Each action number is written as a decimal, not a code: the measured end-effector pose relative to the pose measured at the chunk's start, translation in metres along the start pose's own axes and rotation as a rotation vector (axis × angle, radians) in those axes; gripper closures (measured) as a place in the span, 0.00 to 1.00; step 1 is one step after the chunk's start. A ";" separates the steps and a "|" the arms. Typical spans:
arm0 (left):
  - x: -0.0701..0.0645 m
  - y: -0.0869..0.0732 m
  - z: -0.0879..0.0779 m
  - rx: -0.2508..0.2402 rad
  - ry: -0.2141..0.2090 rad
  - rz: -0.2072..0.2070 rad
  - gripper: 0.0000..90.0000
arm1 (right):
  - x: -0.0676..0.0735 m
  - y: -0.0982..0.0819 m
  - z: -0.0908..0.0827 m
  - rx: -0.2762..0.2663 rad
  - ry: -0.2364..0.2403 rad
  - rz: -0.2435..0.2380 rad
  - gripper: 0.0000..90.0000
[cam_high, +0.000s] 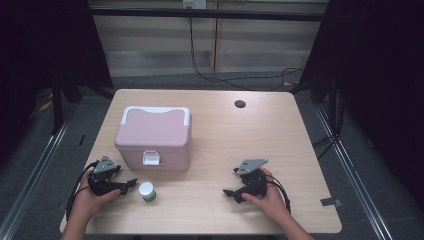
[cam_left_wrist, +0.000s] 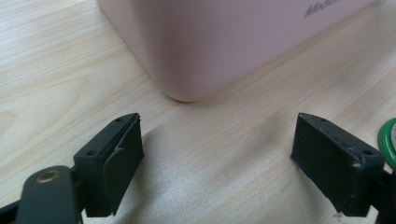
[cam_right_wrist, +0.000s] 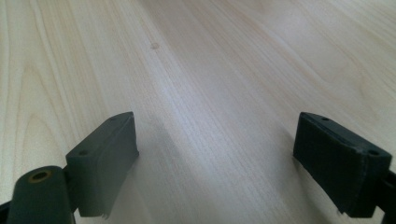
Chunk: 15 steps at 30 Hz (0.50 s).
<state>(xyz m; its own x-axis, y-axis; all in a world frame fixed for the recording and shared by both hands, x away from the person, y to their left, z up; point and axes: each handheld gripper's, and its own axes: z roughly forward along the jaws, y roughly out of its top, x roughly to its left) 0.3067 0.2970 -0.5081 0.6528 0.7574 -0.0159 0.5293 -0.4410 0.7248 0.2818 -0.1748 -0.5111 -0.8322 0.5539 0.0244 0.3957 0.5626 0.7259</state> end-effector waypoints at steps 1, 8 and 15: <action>0.000 0.000 0.000 0.000 0.000 -0.001 0.18 | 0.000 0.000 0.000 0.000 0.000 0.000 0.14; 0.000 0.006 -0.008 0.058 -0.010 -0.155 0.20 | 0.000 0.001 0.001 0.004 -0.003 0.013 0.14; 0.010 0.026 -0.029 0.221 -0.058 -0.314 0.26 | 0.001 0.001 0.001 0.004 -0.008 0.017 0.14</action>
<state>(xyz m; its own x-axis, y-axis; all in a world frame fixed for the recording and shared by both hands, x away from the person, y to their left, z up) 0.3111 0.3071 -0.4690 0.4660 0.8466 -0.2569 0.8085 -0.2895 0.5124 0.2818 -0.1735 -0.5110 -0.8224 0.5680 0.0311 0.4110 0.5555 0.7229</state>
